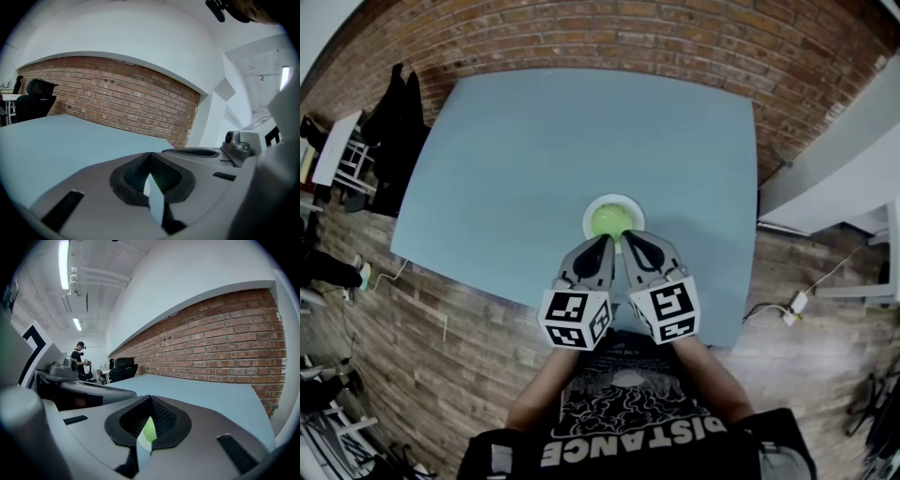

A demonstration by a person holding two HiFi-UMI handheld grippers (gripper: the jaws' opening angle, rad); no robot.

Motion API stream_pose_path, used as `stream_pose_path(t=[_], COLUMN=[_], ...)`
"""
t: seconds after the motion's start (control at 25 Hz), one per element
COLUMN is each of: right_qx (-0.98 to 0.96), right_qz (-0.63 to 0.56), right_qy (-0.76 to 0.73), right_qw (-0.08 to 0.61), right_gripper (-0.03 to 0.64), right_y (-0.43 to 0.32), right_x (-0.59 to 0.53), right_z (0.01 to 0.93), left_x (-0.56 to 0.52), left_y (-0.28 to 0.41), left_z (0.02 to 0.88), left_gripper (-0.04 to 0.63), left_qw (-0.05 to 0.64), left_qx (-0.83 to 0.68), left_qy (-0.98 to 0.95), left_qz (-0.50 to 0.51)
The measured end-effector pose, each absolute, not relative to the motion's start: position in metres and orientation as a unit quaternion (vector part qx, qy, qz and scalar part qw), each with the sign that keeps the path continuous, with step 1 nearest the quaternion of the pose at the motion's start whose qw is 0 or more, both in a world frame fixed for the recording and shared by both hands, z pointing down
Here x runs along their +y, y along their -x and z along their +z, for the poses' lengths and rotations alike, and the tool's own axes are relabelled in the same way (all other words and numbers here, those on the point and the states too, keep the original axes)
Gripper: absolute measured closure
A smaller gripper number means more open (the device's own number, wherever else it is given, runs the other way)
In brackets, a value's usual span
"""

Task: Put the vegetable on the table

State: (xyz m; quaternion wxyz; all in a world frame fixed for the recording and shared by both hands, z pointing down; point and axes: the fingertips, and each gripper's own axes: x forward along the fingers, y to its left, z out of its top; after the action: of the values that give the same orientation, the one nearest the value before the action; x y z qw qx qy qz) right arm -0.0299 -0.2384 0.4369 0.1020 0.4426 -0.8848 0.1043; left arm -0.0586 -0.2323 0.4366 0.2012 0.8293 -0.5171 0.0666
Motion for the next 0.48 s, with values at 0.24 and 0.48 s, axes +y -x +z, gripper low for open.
stream_pose_path(t=[0.24,0.48], right_qx=[-0.884,-0.883], right_qz=[0.104,0.106], right_qy=[-0.444,-0.447], right_qw=[0.103,0.102], right_gripper=[0.608,0.609], right_y=[0.0304,0.0314], right_x=[-0.2368,-0.2362], right_z=[0.4376,0.439], left_x=[-0.2306,-0.2285], left_y=[0.0603,0.0594], left_z=[0.4365,0.44], left_gripper=[0.595,0.595], left_qw=[0.2,0.204], left_qx=[-0.519,-0.513], left_qy=[-0.828,-0.831], left_qz=[0.069,0.071])
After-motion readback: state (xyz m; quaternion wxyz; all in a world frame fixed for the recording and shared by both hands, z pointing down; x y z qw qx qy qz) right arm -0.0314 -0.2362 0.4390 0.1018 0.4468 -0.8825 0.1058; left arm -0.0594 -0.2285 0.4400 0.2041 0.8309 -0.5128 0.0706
